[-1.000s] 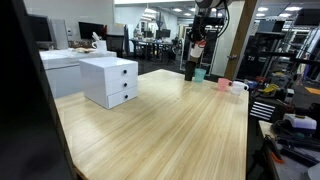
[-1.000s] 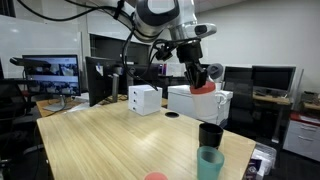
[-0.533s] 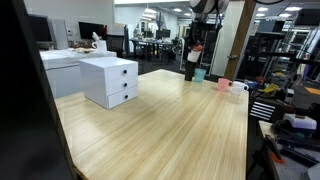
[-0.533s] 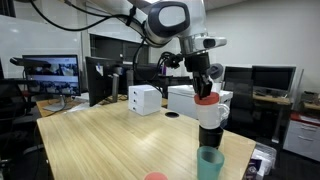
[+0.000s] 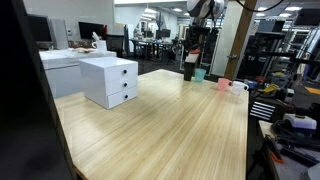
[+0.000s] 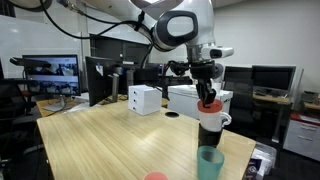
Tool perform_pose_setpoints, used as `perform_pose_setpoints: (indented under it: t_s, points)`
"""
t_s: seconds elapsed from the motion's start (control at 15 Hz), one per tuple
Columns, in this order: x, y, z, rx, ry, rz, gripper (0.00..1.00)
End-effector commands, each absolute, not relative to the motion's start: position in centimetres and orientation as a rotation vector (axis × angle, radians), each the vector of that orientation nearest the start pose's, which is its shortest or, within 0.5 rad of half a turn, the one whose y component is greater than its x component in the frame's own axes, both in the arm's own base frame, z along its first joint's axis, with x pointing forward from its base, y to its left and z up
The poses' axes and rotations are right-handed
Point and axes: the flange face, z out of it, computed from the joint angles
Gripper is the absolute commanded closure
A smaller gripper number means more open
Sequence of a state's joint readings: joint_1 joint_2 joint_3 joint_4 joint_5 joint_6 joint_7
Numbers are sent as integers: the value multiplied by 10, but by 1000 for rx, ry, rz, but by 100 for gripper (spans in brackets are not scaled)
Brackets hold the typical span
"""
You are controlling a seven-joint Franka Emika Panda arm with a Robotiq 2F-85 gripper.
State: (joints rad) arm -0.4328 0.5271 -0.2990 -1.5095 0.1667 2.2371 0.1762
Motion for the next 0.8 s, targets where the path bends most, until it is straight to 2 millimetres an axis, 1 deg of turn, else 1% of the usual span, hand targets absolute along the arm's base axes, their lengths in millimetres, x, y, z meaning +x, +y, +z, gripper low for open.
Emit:
perform_pose_setpoints:
  t_s: [0.0, 0.33, 0.73]
  points:
    - [562, -450, 382, -2799, 1445, -249, 95]
    - [560, -434, 364, -2816, 1392, -104, 95]
    - [560, -423, 362, -2809, 1352, -6, 94]
